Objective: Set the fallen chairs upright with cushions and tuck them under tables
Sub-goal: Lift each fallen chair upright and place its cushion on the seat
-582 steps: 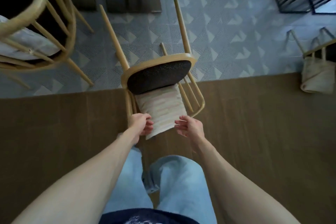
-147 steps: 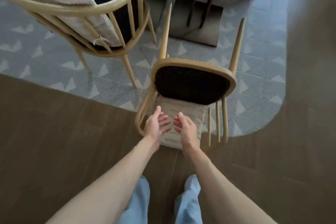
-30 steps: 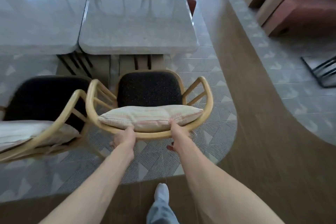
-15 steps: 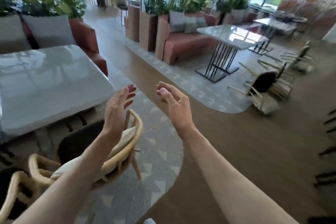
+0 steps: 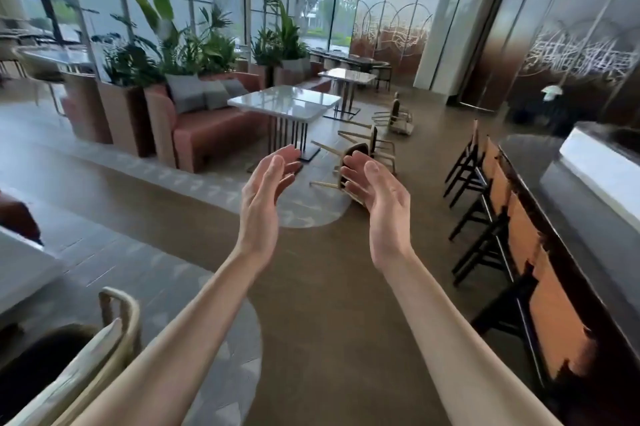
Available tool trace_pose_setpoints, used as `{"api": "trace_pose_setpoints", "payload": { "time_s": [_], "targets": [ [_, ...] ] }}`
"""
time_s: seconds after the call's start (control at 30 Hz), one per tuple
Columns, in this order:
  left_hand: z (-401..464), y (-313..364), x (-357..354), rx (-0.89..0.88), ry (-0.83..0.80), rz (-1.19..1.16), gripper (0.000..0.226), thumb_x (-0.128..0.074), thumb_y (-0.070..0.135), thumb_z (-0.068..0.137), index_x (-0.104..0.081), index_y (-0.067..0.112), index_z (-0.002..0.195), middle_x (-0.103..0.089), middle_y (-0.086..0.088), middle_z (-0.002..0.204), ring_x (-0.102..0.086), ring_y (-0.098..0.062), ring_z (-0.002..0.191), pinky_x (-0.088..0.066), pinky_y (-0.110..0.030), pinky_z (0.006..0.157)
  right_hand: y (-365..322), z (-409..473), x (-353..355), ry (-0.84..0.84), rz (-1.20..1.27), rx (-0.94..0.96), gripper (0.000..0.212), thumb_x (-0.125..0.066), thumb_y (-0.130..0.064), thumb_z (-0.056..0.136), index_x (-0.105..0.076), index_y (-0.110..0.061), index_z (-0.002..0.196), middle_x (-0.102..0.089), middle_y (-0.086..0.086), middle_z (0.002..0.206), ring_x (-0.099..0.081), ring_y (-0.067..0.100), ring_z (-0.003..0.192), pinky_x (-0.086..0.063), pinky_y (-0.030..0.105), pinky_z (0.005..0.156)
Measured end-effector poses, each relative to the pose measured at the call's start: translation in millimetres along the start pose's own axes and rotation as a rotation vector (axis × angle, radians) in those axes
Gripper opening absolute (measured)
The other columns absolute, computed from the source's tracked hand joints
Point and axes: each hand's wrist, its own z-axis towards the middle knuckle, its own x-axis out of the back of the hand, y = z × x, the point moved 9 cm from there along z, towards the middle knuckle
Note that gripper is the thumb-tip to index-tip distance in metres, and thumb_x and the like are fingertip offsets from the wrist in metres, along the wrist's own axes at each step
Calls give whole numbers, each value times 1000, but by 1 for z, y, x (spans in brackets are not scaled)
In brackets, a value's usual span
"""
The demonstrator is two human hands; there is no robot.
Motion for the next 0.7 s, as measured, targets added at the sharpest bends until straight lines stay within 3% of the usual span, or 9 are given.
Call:
{"api": "trace_pose_setpoints", "payload": {
  "time_s": [0.13,0.33,0.57,0.7],
  "targets": [
    [7,-22,-69,14,-85,-49,38,-45,36,101,-68,15,123,-71,0,125,-66,-17,116,-49,-35,104,-15,15,67,75,-33,40,29,-55,-37,95,-75,-26,113,-76,-2,118,-70,14,114,-53,36,101],
    [16,-76,-156,79,-151,-70,38,-50,37,99,-69,13,121,-72,-3,122,-65,-26,117,-47,-45,108,-15,48,170,206,-152,64,36,-52,-36,97,-74,-19,120,-76,-10,116,-70,10,112,-53,42,105],
    [49,-137,-240,87,-156,-25,37,-52,35,99,-70,8,118,-74,-8,118,-68,-30,112,-51,-48,100,-6,123,273,234,-120,97,31,-53,-39,95,-74,-24,113,-77,-5,112,-71,13,110,-53,45,104],
    [74,-169,-284,114,-122,8,29,-52,30,102,-72,9,110,-77,-6,104,-72,-25,94,-57,-40,87,3,165,332,230,-137,85,26,-54,-30,99,-75,-20,111,-77,1,110,-72,15,107,-53,48,103]
  ]
}}
